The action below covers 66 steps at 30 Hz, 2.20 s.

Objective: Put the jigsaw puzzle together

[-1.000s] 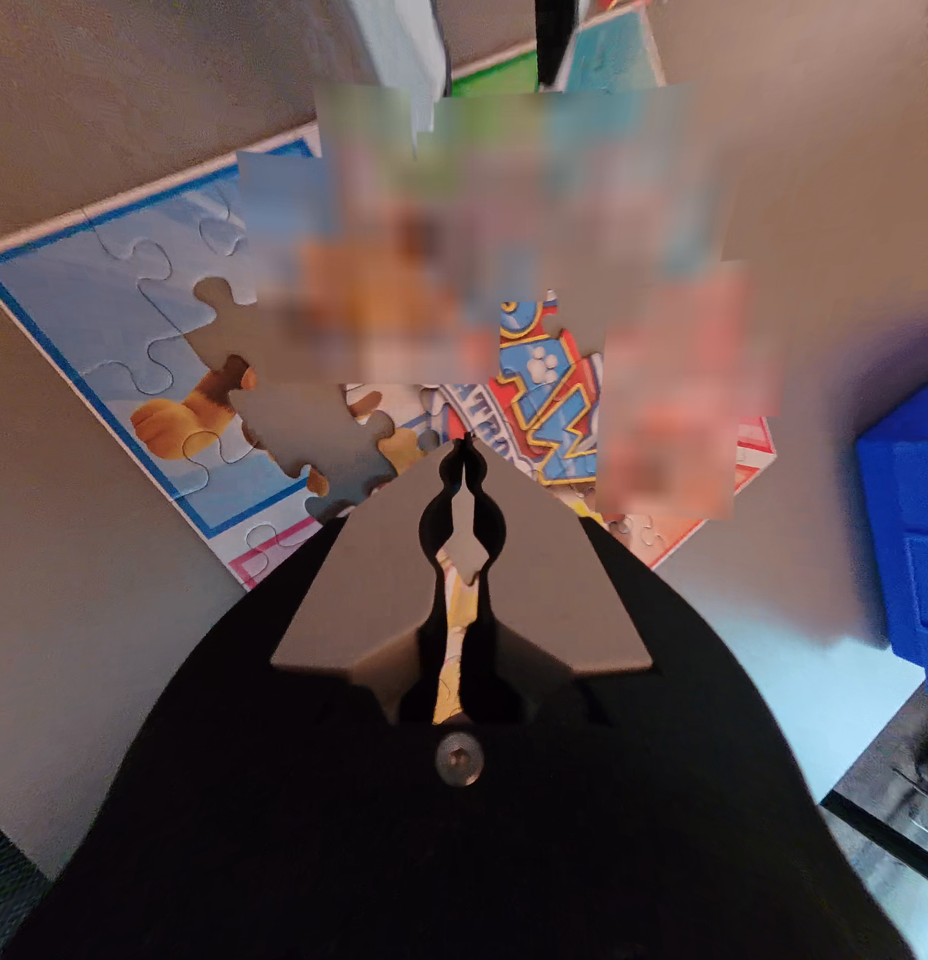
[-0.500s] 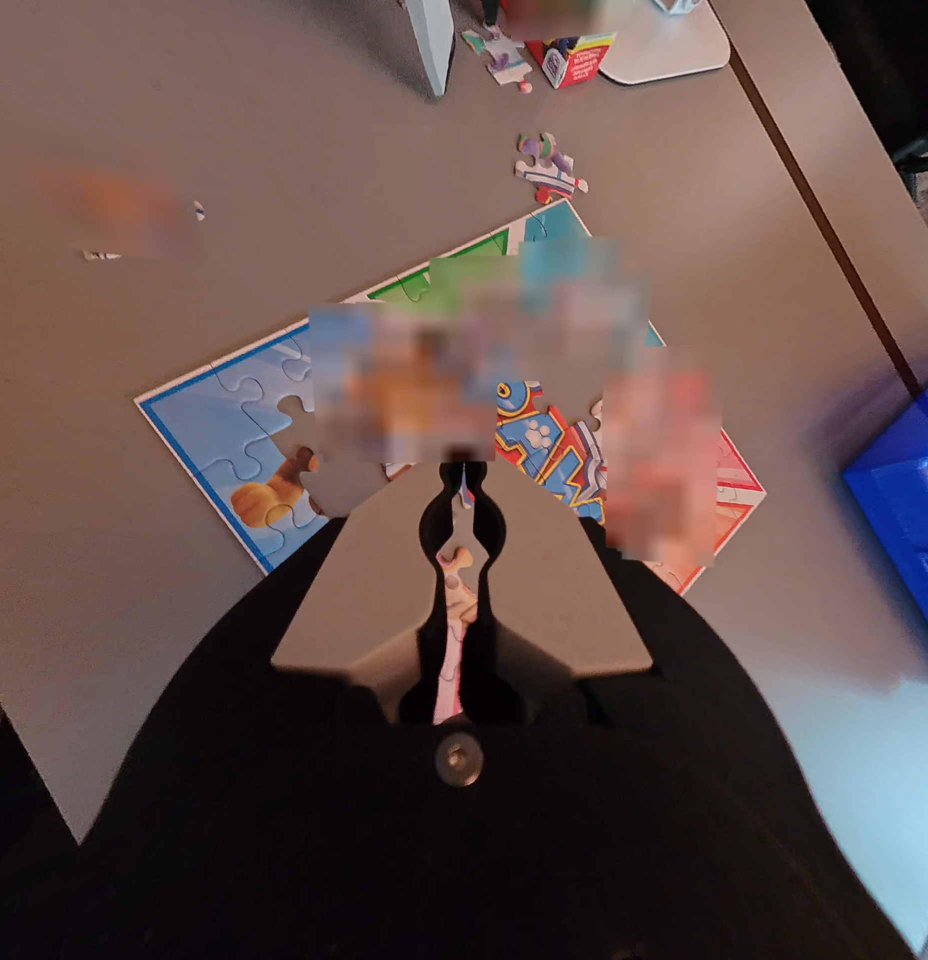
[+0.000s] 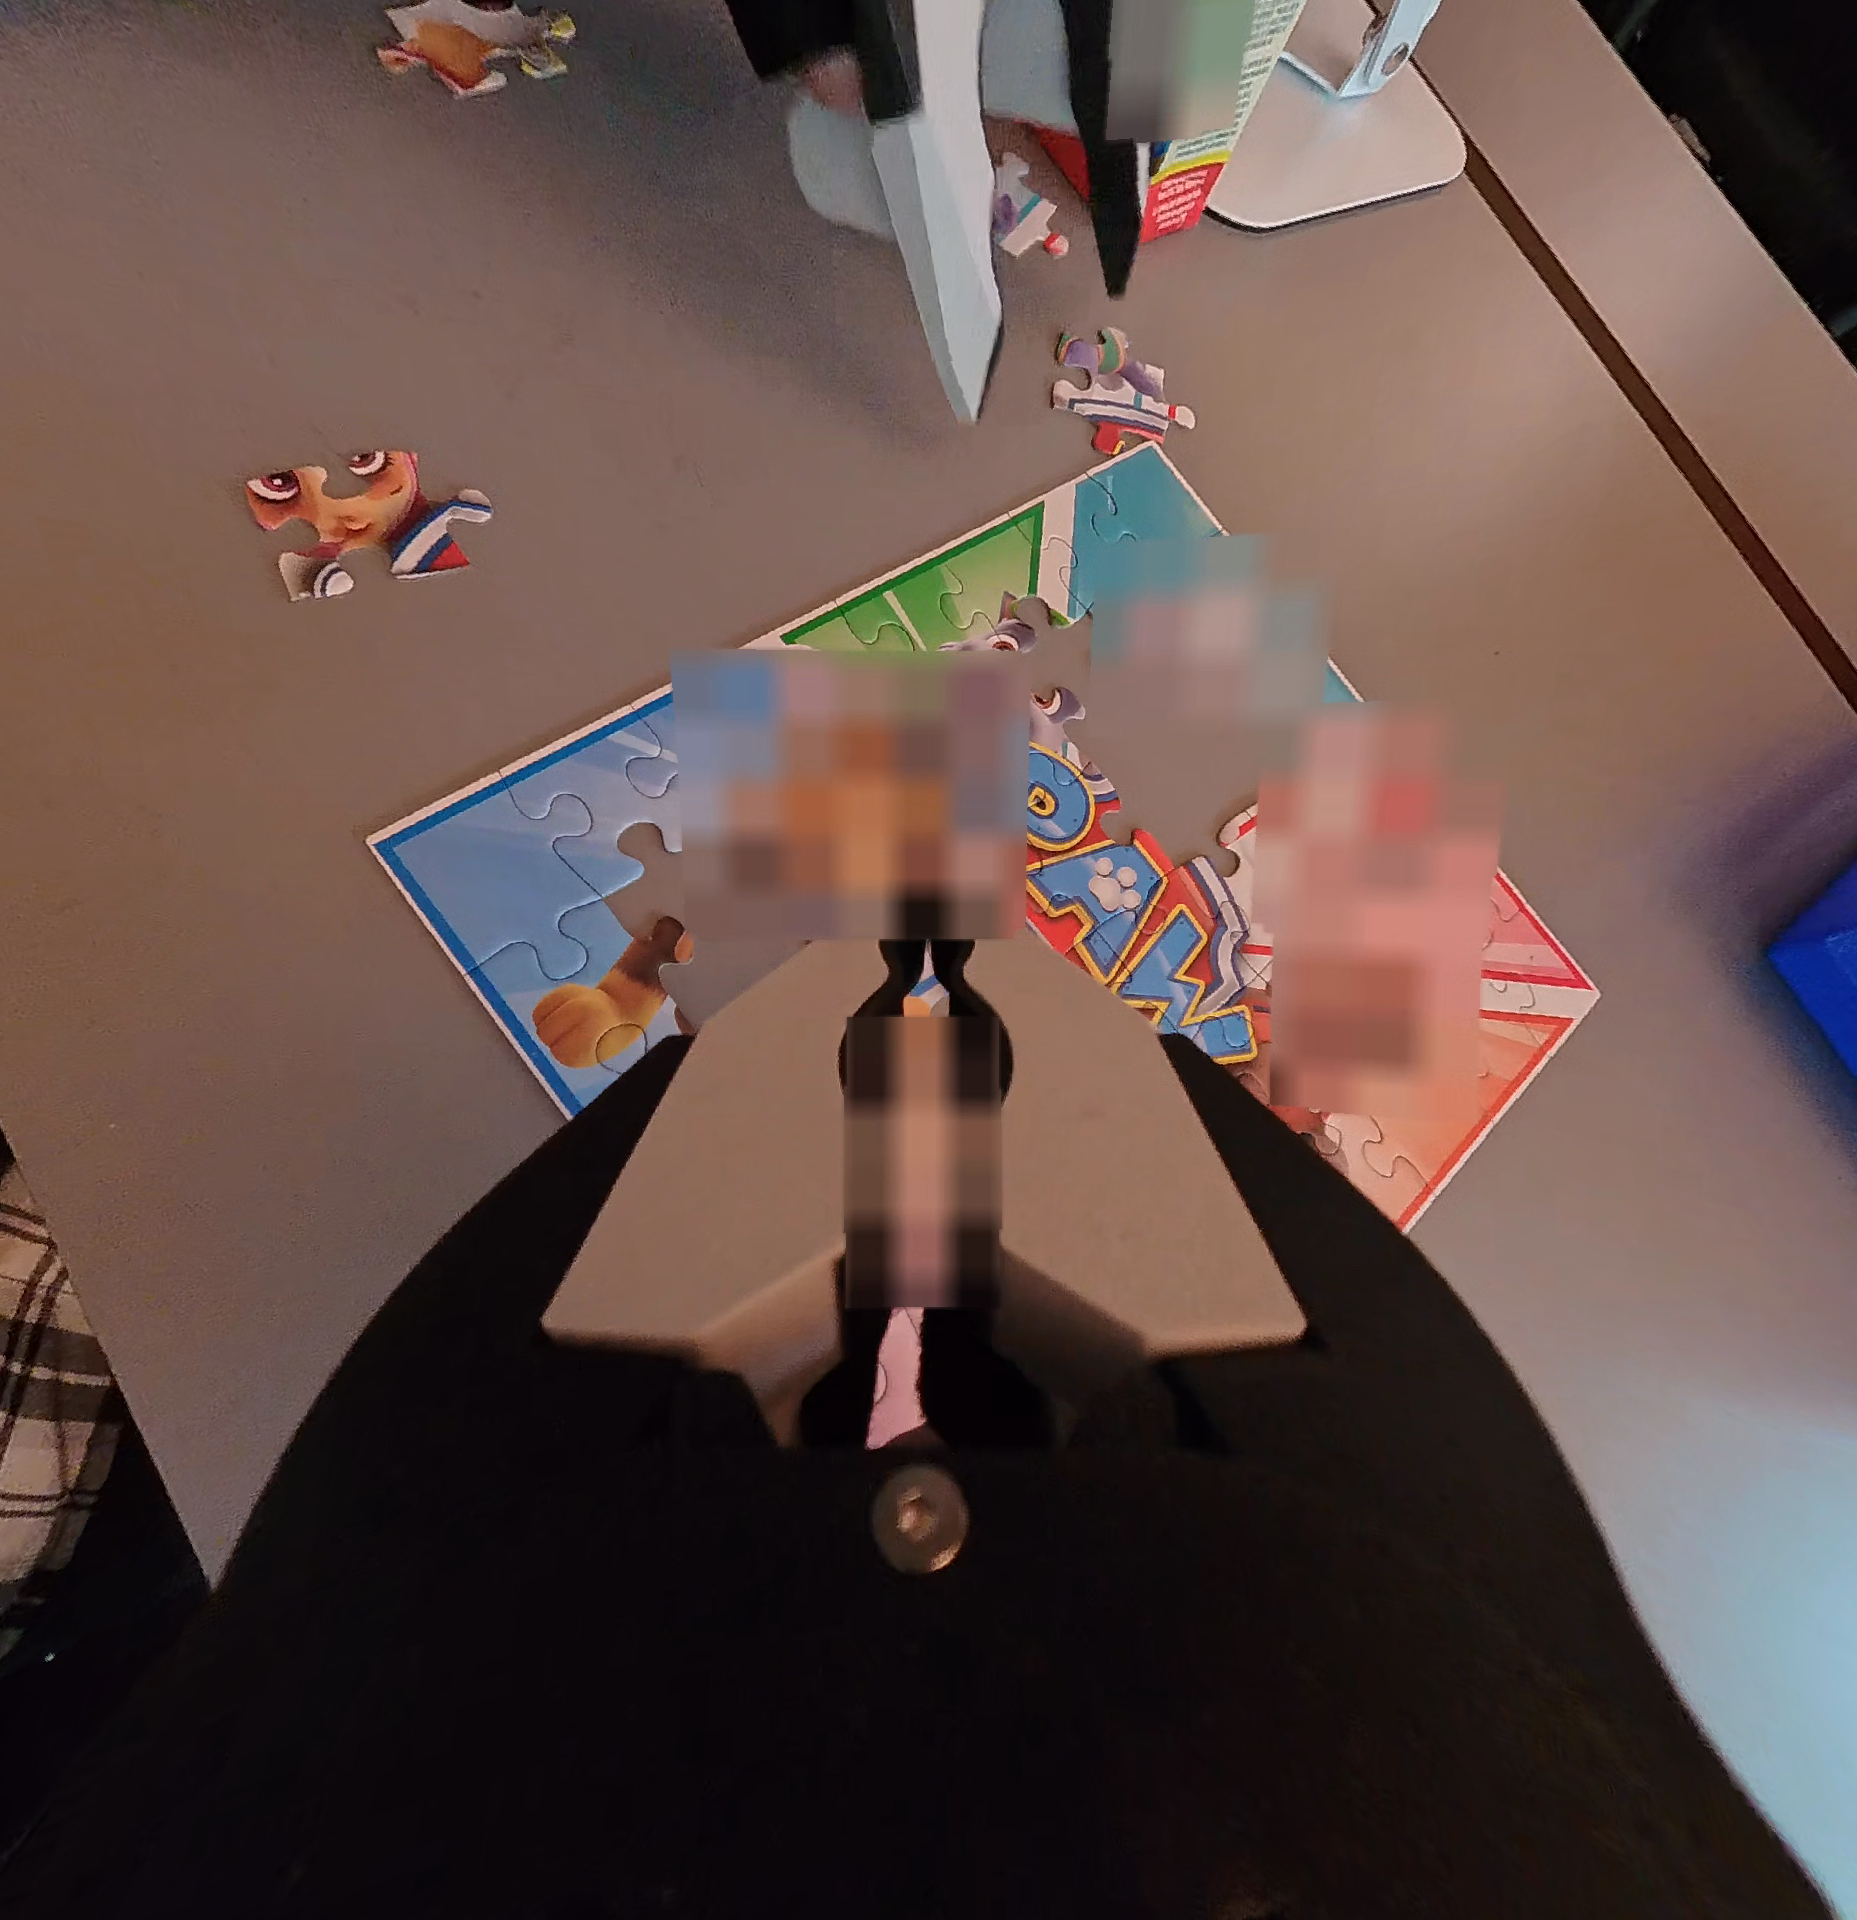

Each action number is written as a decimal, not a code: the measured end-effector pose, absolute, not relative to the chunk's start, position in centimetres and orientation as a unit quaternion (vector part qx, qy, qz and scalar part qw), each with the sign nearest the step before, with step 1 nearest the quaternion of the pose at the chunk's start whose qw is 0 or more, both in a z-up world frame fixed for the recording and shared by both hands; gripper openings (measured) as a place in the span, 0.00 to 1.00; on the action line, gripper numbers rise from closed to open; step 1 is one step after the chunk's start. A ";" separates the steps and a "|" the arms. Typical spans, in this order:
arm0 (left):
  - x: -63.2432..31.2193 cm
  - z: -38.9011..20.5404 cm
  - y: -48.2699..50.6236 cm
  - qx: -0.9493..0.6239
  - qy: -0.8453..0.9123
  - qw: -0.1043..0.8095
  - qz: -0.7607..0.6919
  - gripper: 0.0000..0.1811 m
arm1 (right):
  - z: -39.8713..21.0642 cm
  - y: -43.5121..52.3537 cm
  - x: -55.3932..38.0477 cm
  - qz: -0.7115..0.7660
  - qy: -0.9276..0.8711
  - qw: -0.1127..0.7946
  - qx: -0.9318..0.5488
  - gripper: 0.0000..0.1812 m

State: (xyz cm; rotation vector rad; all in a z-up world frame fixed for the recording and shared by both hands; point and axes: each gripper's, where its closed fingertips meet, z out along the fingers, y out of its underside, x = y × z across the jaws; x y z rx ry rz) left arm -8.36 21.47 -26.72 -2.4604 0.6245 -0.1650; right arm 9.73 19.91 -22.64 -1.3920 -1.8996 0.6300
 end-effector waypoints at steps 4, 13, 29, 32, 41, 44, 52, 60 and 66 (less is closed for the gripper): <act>-8.4 -27.7 21.7 -0.931 0.224 0.276 -0.081 0.41 | -22.6 20.1 10.2 0.252 -0.723 0.346 -0.542 0.00; -7.1 -27.7 15.4 -0.936 0.237 0.248 -0.072 0.40 | -22.2 19.9 11.7 0.269 -0.710 0.348 -0.551 0.00; 1.0 -27.7 -1.8 -0.930 0.219 0.285 -0.076 0.48 | -23.9 -0.8 7.7 0.318 -0.801 0.345 -0.372 0.21; 2.8 -27.6 -3.5 -0.924 0.216 0.303 -0.088 0.48 | -25.6 -2.7 6.2 0.272 -0.816 0.375 -0.347 0.26; 7.3 -27.4 -6.3 -0.906 0.225 0.343 -0.105 0.43 | -28.2 -5.0 5.6 0.176 -0.835 0.450 -0.264 0.15; 7.8 -27.5 -6.6 -0.904 0.228 0.347 -0.102 0.44 | -28.3 -5.1 5.8 0.165 -0.829 0.468 -0.257 0.12; 9.8 -27.1 -7.6 -0.887 0.250 0.361 -0.142 0.35 | -27.7 -5.0 6.8 0.165 -0.809 0.507 -0.247 0.02; 7.8 -24.7 -6.9 -0.862 0.235 0.433 -0.117 0.33 | -25.5 -4.0 7.6 0.186 -0.782 0.540 -0.249 0.00; 7.4 -24.3 -5.2 -0.849 0.261 0.452 -0.078 0.31 | -23.8 -2.9 8.6 0.200 -0.770 0.550 -0.257 0.00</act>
